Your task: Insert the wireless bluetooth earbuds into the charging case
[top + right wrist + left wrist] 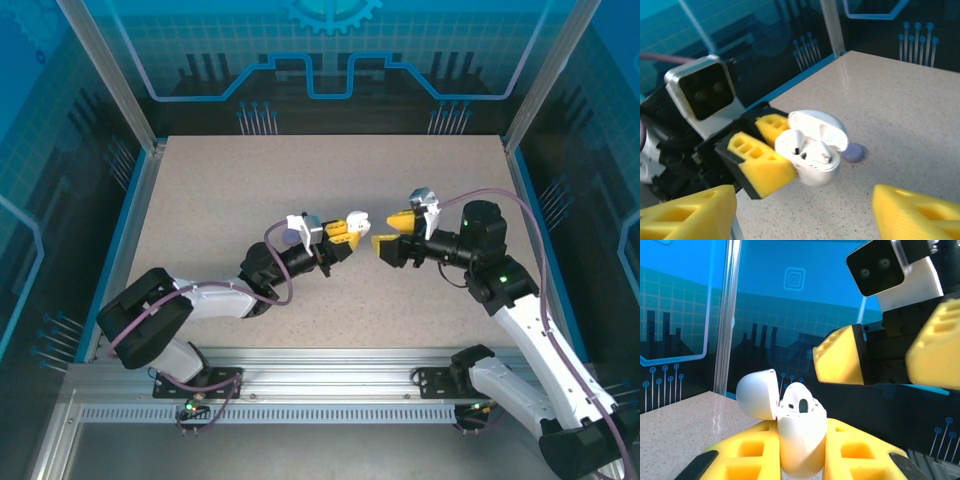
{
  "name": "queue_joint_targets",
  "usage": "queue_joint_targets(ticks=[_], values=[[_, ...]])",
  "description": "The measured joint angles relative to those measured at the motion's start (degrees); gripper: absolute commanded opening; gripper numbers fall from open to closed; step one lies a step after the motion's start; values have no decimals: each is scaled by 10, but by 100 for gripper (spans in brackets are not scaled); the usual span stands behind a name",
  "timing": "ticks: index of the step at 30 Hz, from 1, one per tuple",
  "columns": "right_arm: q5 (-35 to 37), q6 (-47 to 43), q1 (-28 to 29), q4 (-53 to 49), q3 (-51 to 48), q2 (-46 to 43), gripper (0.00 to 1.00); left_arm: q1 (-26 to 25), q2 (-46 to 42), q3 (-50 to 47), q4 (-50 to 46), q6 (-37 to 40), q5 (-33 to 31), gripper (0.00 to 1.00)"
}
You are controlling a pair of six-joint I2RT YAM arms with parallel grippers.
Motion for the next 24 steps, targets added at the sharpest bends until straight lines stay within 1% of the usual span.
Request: queue_joint_targets(ticks=[3,5,7,9,12,19,24], values=[[-31,-55,-1,-13,0,7,76,0,-4,-1,0,0,4,20],[-47,-92,-3,-20,0,10,79,0,-5,-1,0,0,5,20],[-57,-128,-4,-26,0,11,80,0,-6,-1,0,0,7,20],[-63,-160,-4,-30,0,11,83,0,-7,-1,0,0,9,20],[-64,-197,-5,-36,0,17,83,-1,-8,-1,0,0,12,20],[-66,-252,-9,-55,14,59,81,-1,-9,-1,0,0,14,20],[-94,-270,-16,-57,44,97,79,-2,-9,-2,0,0,14,20]])
